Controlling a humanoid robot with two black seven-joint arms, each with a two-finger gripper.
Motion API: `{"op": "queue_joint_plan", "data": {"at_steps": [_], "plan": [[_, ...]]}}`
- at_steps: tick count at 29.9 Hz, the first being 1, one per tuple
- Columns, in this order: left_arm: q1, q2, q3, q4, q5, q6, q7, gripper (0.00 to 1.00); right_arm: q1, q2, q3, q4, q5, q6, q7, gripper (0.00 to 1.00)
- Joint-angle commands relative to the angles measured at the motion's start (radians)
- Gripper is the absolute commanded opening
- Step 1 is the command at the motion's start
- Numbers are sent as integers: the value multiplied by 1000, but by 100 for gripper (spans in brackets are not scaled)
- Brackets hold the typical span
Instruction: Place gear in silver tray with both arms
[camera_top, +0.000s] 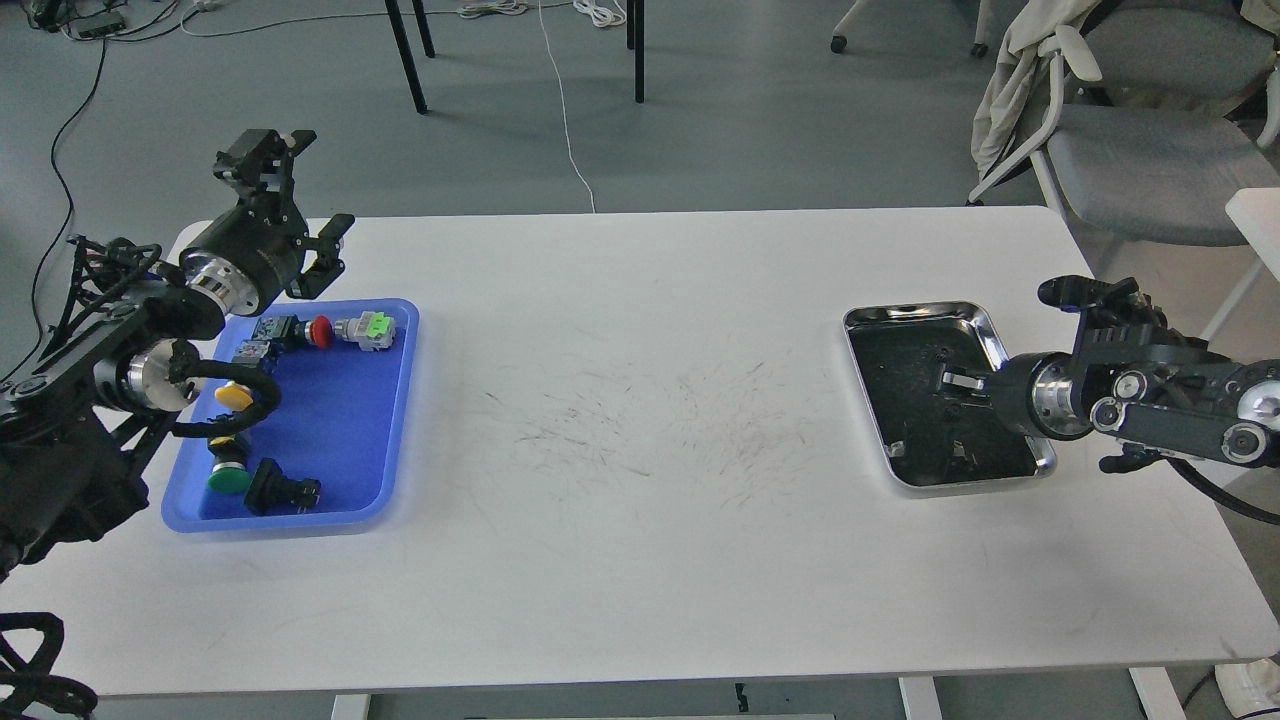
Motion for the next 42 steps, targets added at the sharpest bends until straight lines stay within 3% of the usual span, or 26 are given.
{"op": "queue_joint_plan", "data": {"at_steps": [1,8,16,20,25,32,37,42], "plan": [[-6,0,1,1,1,2,1,98,4,-19,38,47,4,1,2,95],[-9,5,6,1,0,7,1,98,-10,-119,476,21,120,1,25,95],[-41,-2,0,10,-15,46,0,98,-37,-53,932,-339,492,78,29,96],[-69,-44,-12,4,-25,62,11,98,-103,-14,1037,-452,785,147,72,96],[-98,-77,-15,13,-96,95,11,98,-301,12,1135,-438,1030,271,87,97],[-83,-239,-52,81,-198,140,-29,98,-517,133,1313,-417,1038,349,106,98],[-78,-249,-84,84,-212,152,-49,98,-596,173,1355,-387,1036,410,112,98],[-75,-236,-88,82,-215,154,-57,98,-614,179,1355,-372,1034,409,158,98]]}}
